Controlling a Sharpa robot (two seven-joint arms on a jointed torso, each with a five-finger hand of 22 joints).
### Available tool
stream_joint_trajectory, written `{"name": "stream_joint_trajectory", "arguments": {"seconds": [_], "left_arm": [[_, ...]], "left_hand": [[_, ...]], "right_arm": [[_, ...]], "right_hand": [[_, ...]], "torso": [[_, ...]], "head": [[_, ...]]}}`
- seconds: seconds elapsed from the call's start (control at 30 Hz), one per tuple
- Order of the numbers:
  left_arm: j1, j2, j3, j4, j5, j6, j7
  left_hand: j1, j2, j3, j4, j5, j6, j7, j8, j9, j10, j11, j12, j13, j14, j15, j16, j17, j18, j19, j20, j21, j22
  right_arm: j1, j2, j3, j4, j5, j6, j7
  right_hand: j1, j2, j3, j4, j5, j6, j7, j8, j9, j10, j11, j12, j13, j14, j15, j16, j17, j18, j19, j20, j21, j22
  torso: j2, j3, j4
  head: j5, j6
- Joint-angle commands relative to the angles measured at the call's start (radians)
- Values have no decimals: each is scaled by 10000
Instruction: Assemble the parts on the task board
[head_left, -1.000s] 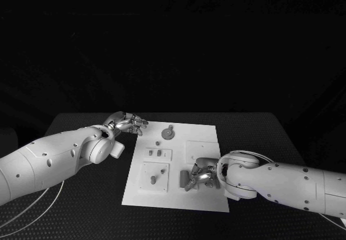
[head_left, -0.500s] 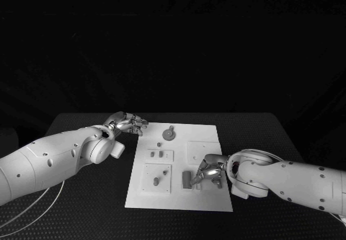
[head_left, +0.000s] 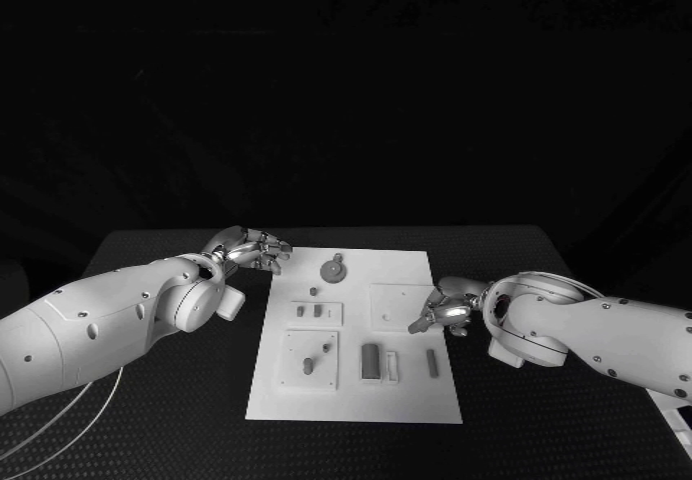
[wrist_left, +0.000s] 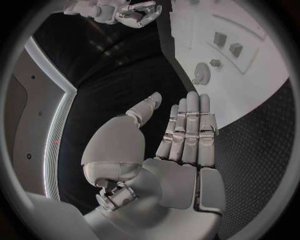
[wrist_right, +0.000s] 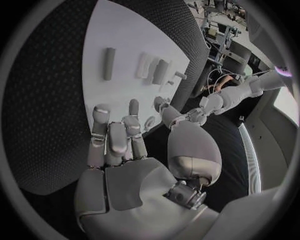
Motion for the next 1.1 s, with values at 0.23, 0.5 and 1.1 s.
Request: {"name": "stream_joint_trajectory", "arguments": {"seconds": [0.23,0.5,1.1], "left_arm": [[5,-11,2,48,55,124,66],[5,-35,-2,83,55,119,60],[4,-52,-7,76,55,163,55]], "left_hand": [[-40,-56,0,-27,-43,-78,-20,40,-15,-98,-4,28,-15,27,23,-51,21,12,25,35,-38,15],[-43,-56,-1,-27,-43,-74,-22,46,-14,-95,-5,31,-15,27,23,-54,26,12,25,35,-38,16],[-60,-51,-5,-18,-43,-72,-23,53,-14,-94,-5,34,-14,24,25,-62,34,11,23,37,-38,18]], "right_arm": [[-40,-577,-17,444,-1487,1124,-1256],[-219,-598,-117,561,-1700,1157,-1579],[-995,185,-213,-39,-2115,1026,-1494]], "right_hand": [[-45,310,-59,-180,19,138,-68,110,182,101,-107,4,48,37,-81,-8,34,169,-4,-15,44,184],[-213,383,-116,-169,19,220,-104,132,245,271,-140,38,155,86,-100,-13,78,169,-5,-14,49,182],[-605,201,42,304,25,269,-108,-26,174,308,-145,-50,118,60,-101,-32,17,169,-55,-26,45,182]], "torso": [[1,-3,27],[-4,-16,9],[-4,-17,17]], "head": [[-70,-20],[-144,-26],[-164,-100]]}}
